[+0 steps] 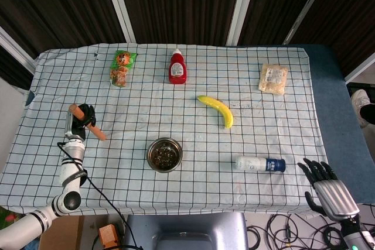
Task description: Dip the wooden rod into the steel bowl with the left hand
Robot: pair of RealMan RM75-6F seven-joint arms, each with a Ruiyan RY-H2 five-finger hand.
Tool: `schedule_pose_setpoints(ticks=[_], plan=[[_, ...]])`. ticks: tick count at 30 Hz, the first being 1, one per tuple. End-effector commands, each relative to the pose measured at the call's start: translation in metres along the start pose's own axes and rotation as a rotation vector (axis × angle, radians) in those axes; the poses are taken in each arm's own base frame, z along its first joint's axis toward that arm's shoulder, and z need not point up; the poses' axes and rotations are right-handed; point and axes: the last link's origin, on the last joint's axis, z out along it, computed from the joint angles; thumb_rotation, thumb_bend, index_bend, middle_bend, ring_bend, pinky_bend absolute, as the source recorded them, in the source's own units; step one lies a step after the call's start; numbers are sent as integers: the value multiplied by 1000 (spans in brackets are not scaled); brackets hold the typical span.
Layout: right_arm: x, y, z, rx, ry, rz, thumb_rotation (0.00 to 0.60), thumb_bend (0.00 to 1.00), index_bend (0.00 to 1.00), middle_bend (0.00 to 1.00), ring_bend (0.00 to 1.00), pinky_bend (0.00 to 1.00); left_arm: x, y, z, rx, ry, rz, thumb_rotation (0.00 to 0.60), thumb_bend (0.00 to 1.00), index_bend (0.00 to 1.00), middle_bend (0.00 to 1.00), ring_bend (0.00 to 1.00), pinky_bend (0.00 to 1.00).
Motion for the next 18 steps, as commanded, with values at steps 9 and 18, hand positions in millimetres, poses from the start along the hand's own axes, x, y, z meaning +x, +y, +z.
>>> schedule_pose_setpoints(ticks=[9, 18], plan=[[-3, -2, 1, 4, -14, -6, 600, 483, 0, 0, 0, 0, -32, 37, -34, -192, -104, -90, 600, 997, 956, 1000, 933, 1000], [-3, -4, 1, 20, -26, -3, 600, 483, 0, 0, 0, 0, -89, 78, -93, -122, -358, -233, 600, 1000, 954, 1000, 941, 1000]])
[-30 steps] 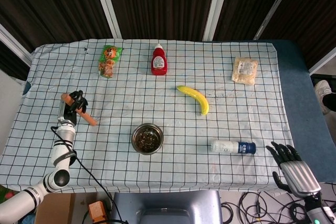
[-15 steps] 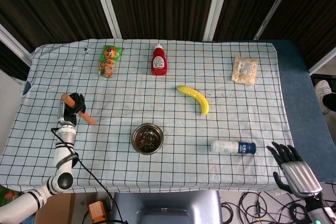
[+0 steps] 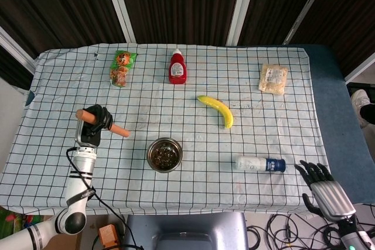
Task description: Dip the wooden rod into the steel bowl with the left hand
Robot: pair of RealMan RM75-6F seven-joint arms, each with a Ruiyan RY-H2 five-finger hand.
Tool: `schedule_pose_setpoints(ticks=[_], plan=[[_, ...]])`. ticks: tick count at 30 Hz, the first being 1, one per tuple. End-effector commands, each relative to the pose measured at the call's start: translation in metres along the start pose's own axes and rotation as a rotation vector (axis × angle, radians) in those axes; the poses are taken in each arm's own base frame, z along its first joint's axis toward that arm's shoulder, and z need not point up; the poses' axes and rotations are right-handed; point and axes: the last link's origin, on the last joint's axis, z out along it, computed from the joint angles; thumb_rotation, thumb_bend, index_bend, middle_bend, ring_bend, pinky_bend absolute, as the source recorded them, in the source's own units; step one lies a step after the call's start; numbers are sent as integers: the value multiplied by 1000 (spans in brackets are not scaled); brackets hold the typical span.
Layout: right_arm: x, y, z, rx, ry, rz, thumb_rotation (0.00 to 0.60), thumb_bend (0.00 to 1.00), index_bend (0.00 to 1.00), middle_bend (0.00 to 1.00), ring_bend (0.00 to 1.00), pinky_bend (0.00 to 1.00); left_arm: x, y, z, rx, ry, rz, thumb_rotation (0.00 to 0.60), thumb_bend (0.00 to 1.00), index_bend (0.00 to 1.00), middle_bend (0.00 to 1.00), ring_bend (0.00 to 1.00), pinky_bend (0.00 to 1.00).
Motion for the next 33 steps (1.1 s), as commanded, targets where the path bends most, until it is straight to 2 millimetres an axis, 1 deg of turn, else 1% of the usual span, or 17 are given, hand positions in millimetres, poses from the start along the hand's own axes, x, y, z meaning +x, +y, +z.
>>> schedule_pose_setpoints(ticks=[1, 3, 5, 8, 12, 14, 19, 24, 33], plan=[[1, 0, 0, 4, 1, 3, 600, 483, 0, 0, 0, 0, -32, 21, -24, 32, -116, -32, 600, 1000, 953, 1000, 940, 1000], [1, 0, 0, 6, 1, 6, 600, 484, 0, 0, 0, 0, -43, 22, -29, 23, -147, -16, 600, 1000, 952, 1000, 938, 1000], [2, -1, -1, 12, 0, 8, 600, 483, 0, 0, 0, 0, -51, 19, -30, 1, -171, 20, 600, 1000, 953, 1000, 935, 1000], [3, -2, -4, 25, 5, 12, 600, 483, 0, 0, 0, 0, -61, 4, -33, 2, -191, 38, 600, 1000, 953, 1000, 933, 1000], [5, 0, -5, 27, 10, 19, 600, 483, 0, 0, 0, 0, -75, -22, -35, 34, -216, 68, 600, 1000, 952, 1000, 933, 1000], [6, 1, -6, 27, 12, 25, 600, 483, 0, 0, 0, 0, -80, -31, -36, 40, -228, 73, 600, 1000, 952, 1000, 933, 1000], [8, 2, -8, 33, 21, 33, 600, 483, 0, 0, 0, 0, -87, -51, -36, 39, -235, 93, 600, 1000, 952, 1000, 933, 1000], [8, 2, -8, 35, 18, 32, 600, 483, 0, 0, 0, 0, -92, -72, -27, 70, -232, 91, 600, 1000, 952, 1000, 933, 1000], [10, 4, -9, 27, 26, 38, 600, 483, 0, 0, 0, 0, -97, -99, -24, 95, -232, 121, 600, 1000, 952, 1000, 933, 1000]])
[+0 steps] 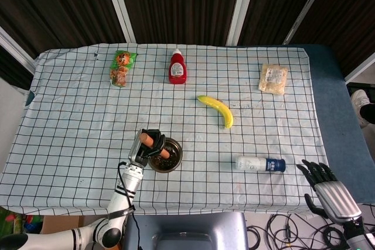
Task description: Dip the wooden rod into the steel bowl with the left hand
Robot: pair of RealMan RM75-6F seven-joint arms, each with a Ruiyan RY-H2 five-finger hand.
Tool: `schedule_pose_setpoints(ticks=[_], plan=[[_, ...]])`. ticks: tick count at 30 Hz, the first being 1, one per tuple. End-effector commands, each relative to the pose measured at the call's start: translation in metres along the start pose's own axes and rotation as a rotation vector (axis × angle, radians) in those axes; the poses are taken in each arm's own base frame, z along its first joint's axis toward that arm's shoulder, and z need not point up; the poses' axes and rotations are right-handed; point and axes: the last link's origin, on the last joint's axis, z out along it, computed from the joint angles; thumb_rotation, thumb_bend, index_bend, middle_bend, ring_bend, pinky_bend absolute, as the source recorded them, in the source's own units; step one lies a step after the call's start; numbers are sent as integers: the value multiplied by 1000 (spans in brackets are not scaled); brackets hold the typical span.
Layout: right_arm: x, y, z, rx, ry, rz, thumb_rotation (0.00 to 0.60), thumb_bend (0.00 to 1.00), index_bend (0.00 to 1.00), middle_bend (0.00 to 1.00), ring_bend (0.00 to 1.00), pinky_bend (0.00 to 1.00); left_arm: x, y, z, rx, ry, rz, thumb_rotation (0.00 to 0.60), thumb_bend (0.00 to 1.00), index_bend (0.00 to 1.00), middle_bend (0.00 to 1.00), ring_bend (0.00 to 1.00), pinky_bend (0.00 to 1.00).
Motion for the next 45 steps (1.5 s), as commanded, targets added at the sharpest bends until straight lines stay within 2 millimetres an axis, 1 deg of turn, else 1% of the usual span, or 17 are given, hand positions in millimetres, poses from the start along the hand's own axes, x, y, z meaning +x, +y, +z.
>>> schedule_pose_setpoints(ticks=[1, 5, 13, 16, 22, 26, 30, 35, 39, 42, 44, 45], plan=[[0, 0, -1, 1, 0, 0, 600, 483, 0, 0, 0, 0, -3, -8, 2, 11, -4, 7, 600, 1000, 952, 1000, 933, 1000], [3, 2, -2, -5, 9, 6, 600, 483, 0, 0, 0, 0, 0, -20, 4, 32, 0, 31, 600, 1000, 952, 1000, 932, 1000], [4, 3, -2, -15, 21, 4, 600, 483, 0, 0, 0, 0, -1, -31, 2, 47, -21, 71, 600, 1000, 952, 1000, 933, 1000], [5, 3, -3, -13, 21, 5, 600, 483, 0, 0, 0, 0, -2, -28, 3, 29, -17, 66, 600, 1000, 952, 1000, 933, 1000], [5, 4, -4, -11, 22, 8, 600, 483, 0, 0, 0, 0, -1, -11, 8, -23, -10, 55, 600, 1000, 952, 1000, 933, 1000], [5, 3, -4, -10, 22, 8, 600, 483, 0, 0, 0, 0, -1, -5, 9, -31, -10, 56, 600, 1000, 952, 1000, 933, 1000], [5, 3, -4, -11, 23, 8, 600, 483, 0, 0, 0, 0, -2, -10, 7, -12, -20, 72, 600, 999, 953, 1000, 933, 1000], [6, 3, -3, -12, 24, 8, 600, 483, 0, 0, 0, 0, -4, -25, 1, 27, -38, 100, 600, 996, 952, 1000, 933, 1000], [6, 4, -3, -14, 26, 8, 600, 483, 0, 0, 0, 0, -5, -33, 0, 39, -43, 108, 600, 993, 952, 1000, 933, 1000], [6, 4, -3, -15, 26, 8, 600, 483, 0, 0, 0, 0, -5, -34, 1, 29, -49, 120, 600, 990, 952, 1000, 933, 1000], [7, 4, -3, -16, 27, 9, 600, 483, 0, 0, 0, 0, -4, -29, 3, 9, -48, 113, 600, 988, 952, 1000, 933, 1000], [7, 5, -3, -17, 27, 10, 600, 483, 0, 0, 0, 0, -4, -24, 3, -10, -47, 106, 600, 988, 952, 1000, 933, 1000]])
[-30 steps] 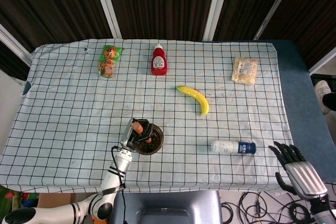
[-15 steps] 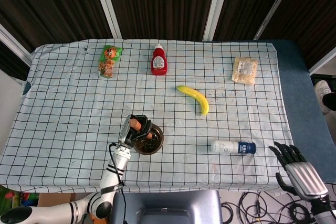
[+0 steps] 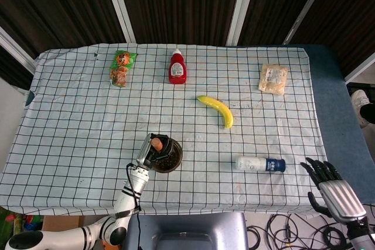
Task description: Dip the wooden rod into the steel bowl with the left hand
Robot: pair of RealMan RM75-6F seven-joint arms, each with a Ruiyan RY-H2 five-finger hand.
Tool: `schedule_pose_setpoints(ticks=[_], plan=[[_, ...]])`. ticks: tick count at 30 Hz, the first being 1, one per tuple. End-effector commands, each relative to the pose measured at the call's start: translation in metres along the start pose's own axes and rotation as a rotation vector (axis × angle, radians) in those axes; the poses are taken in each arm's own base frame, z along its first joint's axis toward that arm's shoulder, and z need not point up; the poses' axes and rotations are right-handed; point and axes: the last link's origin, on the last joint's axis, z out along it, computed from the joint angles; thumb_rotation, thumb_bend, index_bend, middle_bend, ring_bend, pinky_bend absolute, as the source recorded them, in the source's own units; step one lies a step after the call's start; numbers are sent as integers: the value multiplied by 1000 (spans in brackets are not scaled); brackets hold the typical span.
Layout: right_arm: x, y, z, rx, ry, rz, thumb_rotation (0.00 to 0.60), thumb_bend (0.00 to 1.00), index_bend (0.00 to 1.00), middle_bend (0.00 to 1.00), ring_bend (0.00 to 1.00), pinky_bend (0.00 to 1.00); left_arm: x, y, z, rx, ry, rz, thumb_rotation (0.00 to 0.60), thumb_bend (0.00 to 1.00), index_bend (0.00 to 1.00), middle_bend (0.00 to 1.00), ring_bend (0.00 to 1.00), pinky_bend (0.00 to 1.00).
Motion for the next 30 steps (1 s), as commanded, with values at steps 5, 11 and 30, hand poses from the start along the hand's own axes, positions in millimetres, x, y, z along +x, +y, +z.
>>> schedule_pose_setpoints(ticks=[5, 11, 30], plan=[[1, 0, -1, 0, 1, 3, 600, 483, 0, 0, 0, 0, 5, 39, 0, -114, 2, -30, 600, 979, 953, 1000, 933, 1000], [1, 0, -4, 6, 3, 4, 600, 483, 0, 0, 0, 0, 31, 76, -8, -204, 16, 79, 600, 799, 956, 1000, 932, 1000], [-5, -7, -2, 29, -18, -11, 600, 483, 0, 0, 0, 0, 155, -20, -38, 105, 40, 1206, 600, 486, 855, 1000, 834, 988]])
